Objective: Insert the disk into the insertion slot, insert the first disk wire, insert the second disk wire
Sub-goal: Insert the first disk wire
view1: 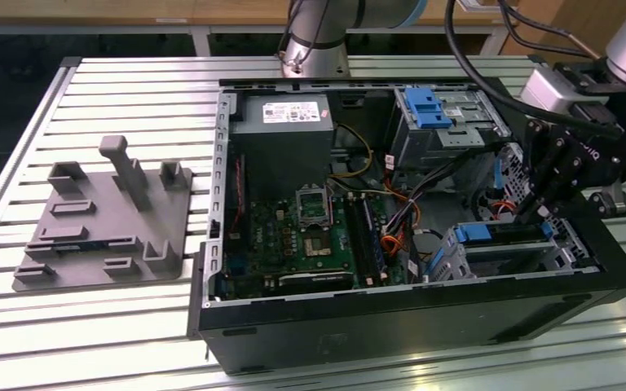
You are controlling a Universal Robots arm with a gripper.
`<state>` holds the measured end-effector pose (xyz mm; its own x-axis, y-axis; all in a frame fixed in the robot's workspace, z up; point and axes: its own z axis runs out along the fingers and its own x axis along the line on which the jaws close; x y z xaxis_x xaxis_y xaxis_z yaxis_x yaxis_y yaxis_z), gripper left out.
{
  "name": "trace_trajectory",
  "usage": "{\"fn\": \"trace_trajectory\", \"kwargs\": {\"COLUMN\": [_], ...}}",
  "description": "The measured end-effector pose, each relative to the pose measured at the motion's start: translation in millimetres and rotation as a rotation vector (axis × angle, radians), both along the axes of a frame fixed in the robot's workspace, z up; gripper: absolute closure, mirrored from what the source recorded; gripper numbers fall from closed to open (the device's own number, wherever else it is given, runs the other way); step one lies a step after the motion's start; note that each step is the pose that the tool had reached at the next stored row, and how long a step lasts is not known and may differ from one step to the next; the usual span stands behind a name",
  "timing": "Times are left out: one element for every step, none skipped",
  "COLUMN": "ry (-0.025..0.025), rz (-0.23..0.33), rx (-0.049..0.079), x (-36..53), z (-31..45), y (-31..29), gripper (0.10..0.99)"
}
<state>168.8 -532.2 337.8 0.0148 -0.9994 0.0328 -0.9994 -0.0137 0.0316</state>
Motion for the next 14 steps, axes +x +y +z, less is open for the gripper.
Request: {"fn": "trace_trajectory", "kwargs": {"ry": [0.0000,0.0001,0.0001,0.0001,0.0001,0.0000,0.0000,0.0000,0.0001,0.0000,0.0000,0.0000,0.0000,0.0000], "rz": [0.000,0.000,0.000,0.000,0.000,0.000,0.000,0.000,0.000,0.000,0.000,0.000,0.000,0.000], "rx": [0.000,0.000,0.000,0.000,0.000,0.000,0.000,0.000,0.000,0.000,0.000,0.000,0.000,0.000], "x": [0.0,0.0,0.0,0.0,0.0,0.0,0.0,0.0,0.0,0.0,0.0,0.0,0.0,0.0], "z": [-0.3,-0.6,-0.9,-1.4,-1.7,-1.9,-2.1,-2.3,-2.6,-2.9,-3.4,-3.7,-4.0,-4.4], "y": [-0.1,-0.3,-0.4,-0.4,-0.5,-0.5,-0.6,-0.7,-0.7,-0.6,-0.7,-0.7,-0.7,-0.7], "gripper": [0.922,0.922,0.922,0.922,0.922,0.922,0.922,0.922,0.922,0.922,0.922,0.922,0.922,0.922]}}
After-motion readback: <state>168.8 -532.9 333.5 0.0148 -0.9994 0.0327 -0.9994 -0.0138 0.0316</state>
